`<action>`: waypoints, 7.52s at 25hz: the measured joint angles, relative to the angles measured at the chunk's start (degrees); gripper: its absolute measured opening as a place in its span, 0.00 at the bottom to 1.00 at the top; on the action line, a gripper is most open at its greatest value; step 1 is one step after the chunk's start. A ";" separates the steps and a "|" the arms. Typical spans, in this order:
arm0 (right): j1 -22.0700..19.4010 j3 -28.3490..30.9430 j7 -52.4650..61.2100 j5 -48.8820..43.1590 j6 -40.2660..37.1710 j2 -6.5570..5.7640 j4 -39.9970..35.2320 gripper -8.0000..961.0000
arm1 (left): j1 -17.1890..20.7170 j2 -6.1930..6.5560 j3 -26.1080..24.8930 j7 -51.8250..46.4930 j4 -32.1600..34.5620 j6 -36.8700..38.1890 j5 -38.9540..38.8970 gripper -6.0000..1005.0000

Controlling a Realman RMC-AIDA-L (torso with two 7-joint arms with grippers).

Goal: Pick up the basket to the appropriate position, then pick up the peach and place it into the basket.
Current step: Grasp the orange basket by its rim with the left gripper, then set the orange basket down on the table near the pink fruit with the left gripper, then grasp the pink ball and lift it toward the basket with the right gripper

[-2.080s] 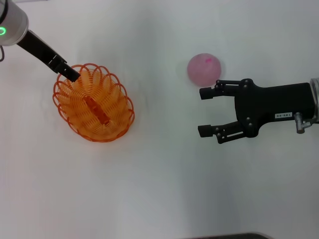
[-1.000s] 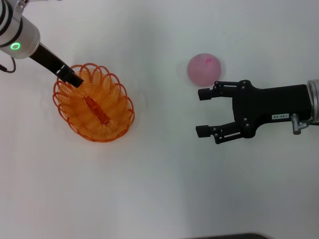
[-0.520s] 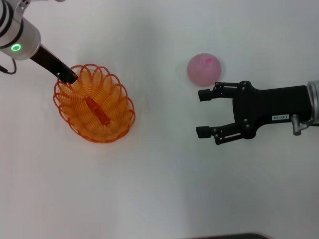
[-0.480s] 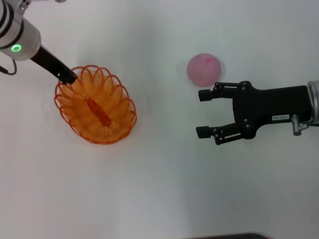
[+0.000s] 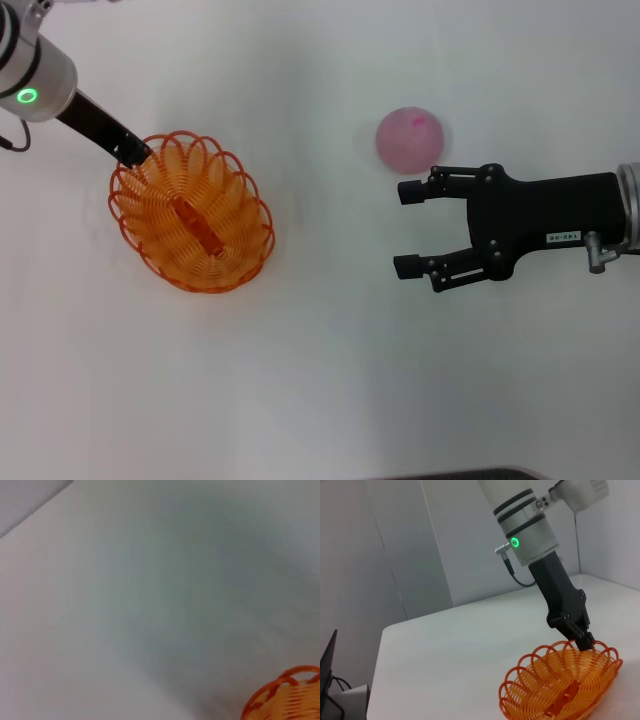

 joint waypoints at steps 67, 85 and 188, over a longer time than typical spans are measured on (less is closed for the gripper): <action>4.02 0.06 -2.74 -0.02 6.29 -0.51 -7.46 0.99 | 7.74 0.07 -25.27 -32.66 7.51 5.63 -7.84 0.09; 4.58 0.00 -2.38 -0.12 6.14 -0.35 -8.61 0.99 | 9.27 0.47 -24.17 -32.42 7.99 5.95 -7.46 0.27; 6.13 -1.58 10.57 13.10 14.00 -0.40 -1.59 0.99 | 28.93 -3.42 -23.98 55.73 -6.01 15.44 -48.71 0.80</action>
